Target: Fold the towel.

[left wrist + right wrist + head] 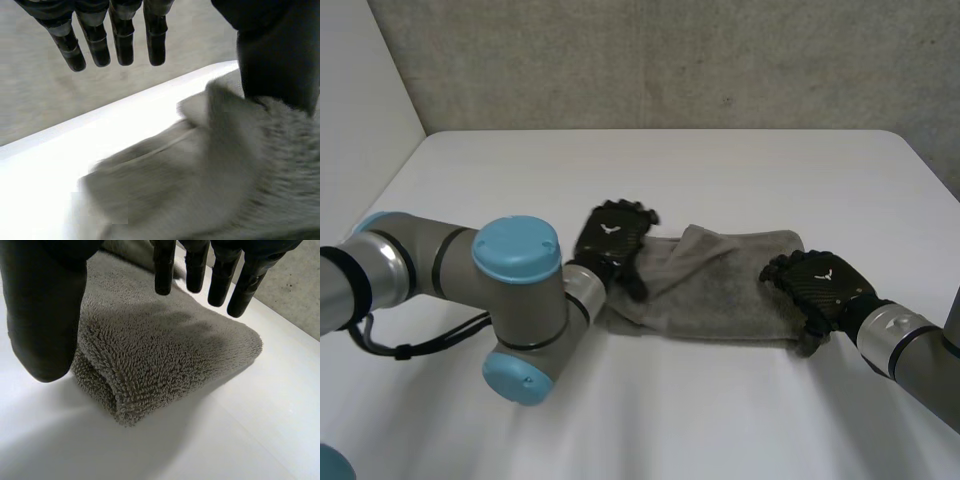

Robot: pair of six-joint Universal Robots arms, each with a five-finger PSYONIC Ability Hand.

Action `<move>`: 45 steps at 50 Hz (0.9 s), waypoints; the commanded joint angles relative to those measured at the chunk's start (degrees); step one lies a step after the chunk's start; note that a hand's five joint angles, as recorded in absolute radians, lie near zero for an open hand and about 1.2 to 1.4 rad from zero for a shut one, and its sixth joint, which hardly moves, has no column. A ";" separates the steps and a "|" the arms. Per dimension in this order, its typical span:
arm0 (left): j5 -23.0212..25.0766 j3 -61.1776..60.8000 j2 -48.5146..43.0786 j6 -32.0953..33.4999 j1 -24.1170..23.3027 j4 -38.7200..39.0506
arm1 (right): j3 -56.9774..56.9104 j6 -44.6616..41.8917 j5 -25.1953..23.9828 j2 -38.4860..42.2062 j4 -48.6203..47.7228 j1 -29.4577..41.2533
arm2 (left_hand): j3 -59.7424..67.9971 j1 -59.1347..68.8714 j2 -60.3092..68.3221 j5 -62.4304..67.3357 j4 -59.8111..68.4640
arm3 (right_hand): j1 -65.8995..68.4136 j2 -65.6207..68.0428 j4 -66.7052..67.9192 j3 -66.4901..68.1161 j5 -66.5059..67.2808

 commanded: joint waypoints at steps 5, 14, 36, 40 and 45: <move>-6.37 -6.56 2.23 -0.36 5.14 -0.07 | 3.40 -0.91 -0.63 -0.21 -3.71 -1.22 | -2.97 0.00 1.03 0.14 -3.36 | 10.65 10.63 -4.37 -2.49 9.75; -6.11 -11.94 5.57 -0.36 4.53 -0.15 | 4.73 -1.00 -1.69 -0.38 -5.65 -2.80 | -2.97 -0.51 0.52 -0.36 -3.36 | 13.35 13.33 -4.37 -2.49 12.45; -6.37 -17.39 11.72 -0.36 1.54 0.02 | 5.96 -0.21 -2.65 -0.03 -8.11 -3.33 | -2.97 -1.35 -0.32 -1.20 -3.36 | 50.86 50.84 -4.37 -2.49 49.96; -6.55 -18.00 13.21 -0.36 2.06 0.02 | 5.96 -0.12 -3.44 -0.38 -7.59 -3.68 | -2.97 -1.52 -0.49 -1.37 -3.36 | 61.40 61.38 -4.37 -2.49 60.50; -6.37 -20.11 16.47 -0.28 4.09 -0.07 | 7.37 -1.00 -7.75 -2.32 -5.83 -6.67 | -2.97 -1.69 -0.66 -1.54 -3.36 | 61.40 61.38 -4.37 -2.49 60.50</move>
